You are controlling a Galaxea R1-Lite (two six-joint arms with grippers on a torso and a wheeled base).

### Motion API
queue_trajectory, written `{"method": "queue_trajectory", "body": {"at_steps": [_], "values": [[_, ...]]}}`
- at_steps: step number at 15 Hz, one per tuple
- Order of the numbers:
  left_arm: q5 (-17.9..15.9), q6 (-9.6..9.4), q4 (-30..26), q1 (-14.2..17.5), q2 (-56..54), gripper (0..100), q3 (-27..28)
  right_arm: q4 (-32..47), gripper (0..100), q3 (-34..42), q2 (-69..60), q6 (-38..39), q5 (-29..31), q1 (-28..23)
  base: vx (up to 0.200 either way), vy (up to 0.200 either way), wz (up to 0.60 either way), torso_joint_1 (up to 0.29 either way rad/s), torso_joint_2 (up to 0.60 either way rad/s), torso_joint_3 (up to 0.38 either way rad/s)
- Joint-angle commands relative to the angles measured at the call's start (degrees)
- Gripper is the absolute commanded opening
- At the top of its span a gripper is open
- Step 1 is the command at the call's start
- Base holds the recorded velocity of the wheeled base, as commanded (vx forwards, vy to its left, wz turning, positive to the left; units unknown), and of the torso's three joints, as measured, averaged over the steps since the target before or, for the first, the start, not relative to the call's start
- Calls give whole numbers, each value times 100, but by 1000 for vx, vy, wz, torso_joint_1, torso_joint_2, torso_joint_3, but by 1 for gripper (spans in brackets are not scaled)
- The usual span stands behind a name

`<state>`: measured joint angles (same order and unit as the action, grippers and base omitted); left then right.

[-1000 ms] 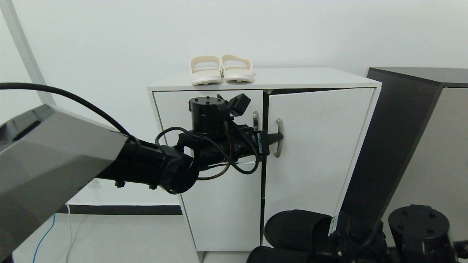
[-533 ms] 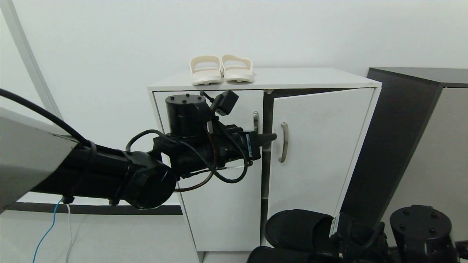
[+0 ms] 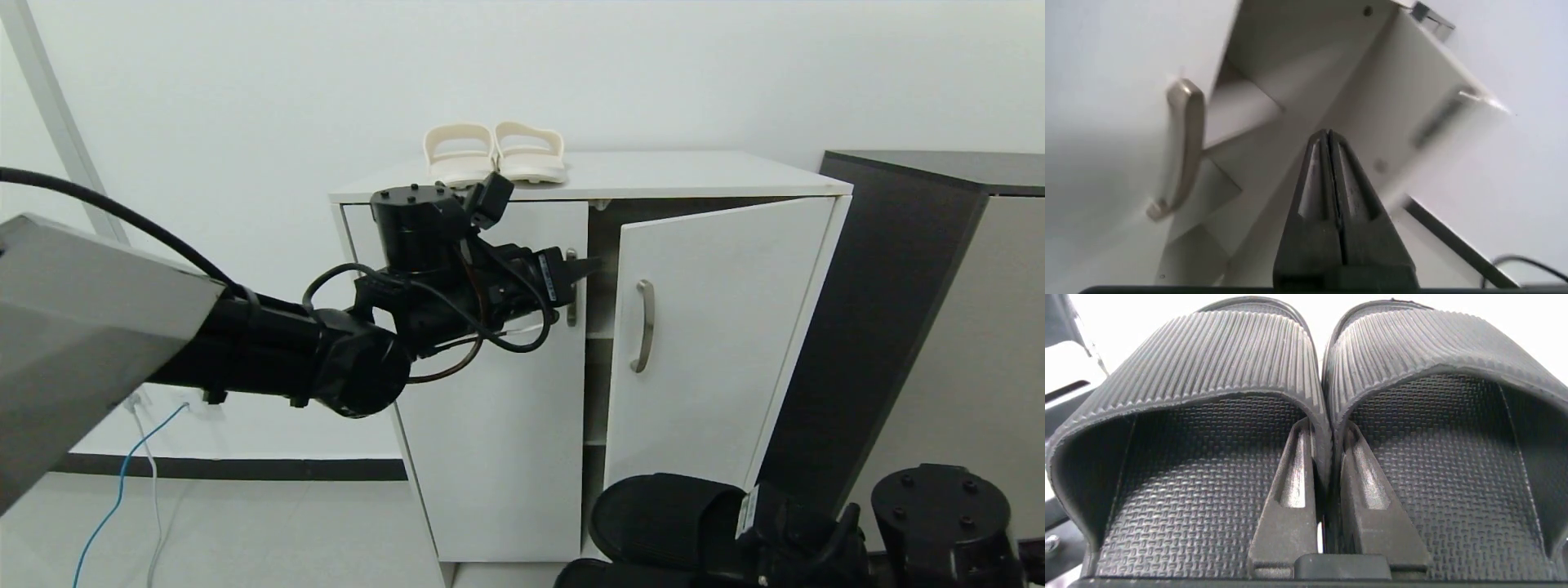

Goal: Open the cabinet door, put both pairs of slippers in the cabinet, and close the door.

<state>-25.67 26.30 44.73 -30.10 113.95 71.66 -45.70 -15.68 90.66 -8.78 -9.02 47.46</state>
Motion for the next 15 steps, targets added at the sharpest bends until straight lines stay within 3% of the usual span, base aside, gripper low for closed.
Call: {"method": "queue_trajectory", "body": {"at_steps": [1,4,7,10,15], "values": [[1,25,-157,-22,418,0,446,0,0,30,-13,-1,-3,62,0,0,0,0,0,0],[19,16,-289,-172,453,0,569,0,0,38,-13,-1,-3,79,0,0,0,0,0,0],[476,-2,-245,-479,418,0,525,9,0,47,-13,-1,-3,115,-200,0,0,1,4,2],[528,-10,-8,-857,181,0,226,0,0,56,-13,-1,-3,123,-200,0,0,7,5,2],[537,-28,89,-919,84,0,59,-18,0,47,4,-1,23,115,-160,0,0,2,2,3]]}}
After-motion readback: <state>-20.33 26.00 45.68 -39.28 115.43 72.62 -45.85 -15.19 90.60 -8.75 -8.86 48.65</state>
